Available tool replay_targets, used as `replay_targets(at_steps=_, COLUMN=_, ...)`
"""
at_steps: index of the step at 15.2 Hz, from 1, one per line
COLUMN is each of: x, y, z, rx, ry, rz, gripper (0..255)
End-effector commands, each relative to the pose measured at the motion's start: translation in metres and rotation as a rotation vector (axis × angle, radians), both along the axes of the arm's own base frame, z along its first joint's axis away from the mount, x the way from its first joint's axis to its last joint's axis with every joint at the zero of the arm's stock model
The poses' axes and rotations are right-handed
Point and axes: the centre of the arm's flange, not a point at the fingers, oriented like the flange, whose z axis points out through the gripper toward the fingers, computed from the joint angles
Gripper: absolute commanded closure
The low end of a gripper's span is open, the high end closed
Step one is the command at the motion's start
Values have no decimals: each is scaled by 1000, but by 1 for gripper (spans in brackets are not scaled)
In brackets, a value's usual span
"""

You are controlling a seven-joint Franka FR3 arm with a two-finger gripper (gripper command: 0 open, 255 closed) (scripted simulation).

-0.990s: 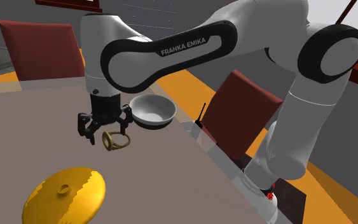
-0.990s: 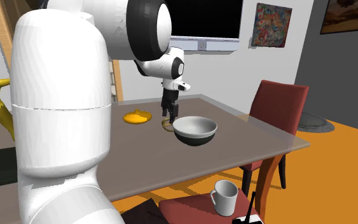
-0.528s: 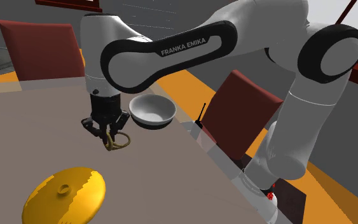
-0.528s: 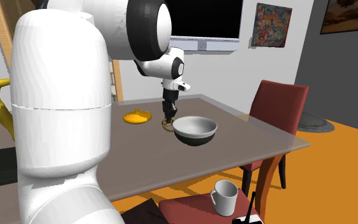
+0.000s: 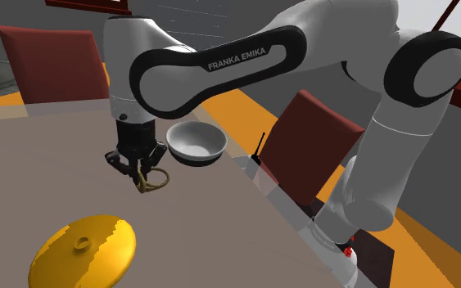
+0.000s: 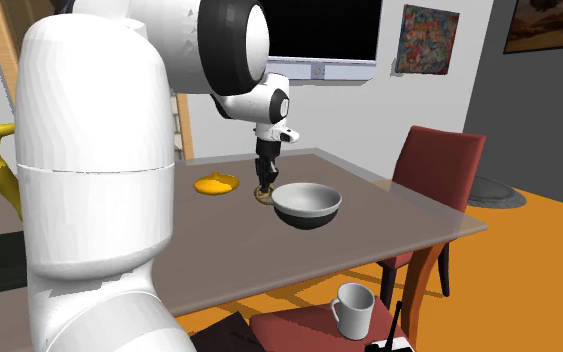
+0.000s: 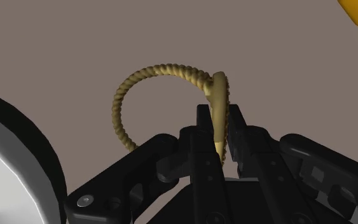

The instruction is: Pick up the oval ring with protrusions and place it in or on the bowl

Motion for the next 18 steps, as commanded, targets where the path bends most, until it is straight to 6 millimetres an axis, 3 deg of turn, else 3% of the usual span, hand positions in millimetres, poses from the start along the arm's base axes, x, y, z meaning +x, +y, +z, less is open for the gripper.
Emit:
replay_targets(at_steps=1, x=0, y=0, z=8, rx=0, ry=0, rz=0, gripper=255)
replay_targets(at_steps=18, x=0, y=0, z=98, rx=0, ry=0, rz=0, gripper=255)
